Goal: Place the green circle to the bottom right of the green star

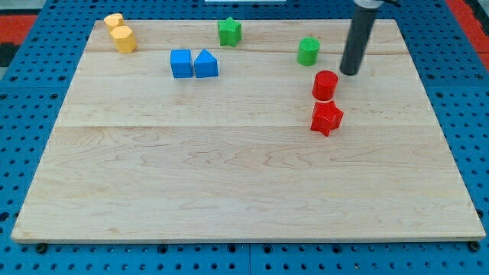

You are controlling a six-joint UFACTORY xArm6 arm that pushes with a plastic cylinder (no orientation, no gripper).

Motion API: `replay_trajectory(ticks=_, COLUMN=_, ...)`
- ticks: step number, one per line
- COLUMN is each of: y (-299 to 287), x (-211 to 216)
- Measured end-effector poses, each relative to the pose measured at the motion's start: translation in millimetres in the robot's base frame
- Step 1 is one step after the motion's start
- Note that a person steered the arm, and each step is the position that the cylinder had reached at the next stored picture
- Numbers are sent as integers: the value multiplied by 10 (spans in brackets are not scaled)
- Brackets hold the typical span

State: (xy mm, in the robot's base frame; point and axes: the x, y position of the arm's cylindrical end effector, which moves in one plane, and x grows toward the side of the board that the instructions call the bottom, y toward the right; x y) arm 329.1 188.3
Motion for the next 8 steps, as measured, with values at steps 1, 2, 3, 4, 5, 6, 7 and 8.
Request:
replay_trajectory(ticks=1, y=-28, x=-210)
replay_trajectory(ticks=2, y=-77, x=-301)
replay_trajectory(ticks=3, y=-383, x=-299)
replay_trajectory(ticks=4, y=-412, x=-299)
replay_trajectory(ticks=5, y=-433, x=-299)
replay_trajectory(ticks=6, y=-436, x=-299)
replay_trajectory(ticks=7, y=-400, x=-301)
replay_trajectory(ticks=8, y=-436, x=-362)
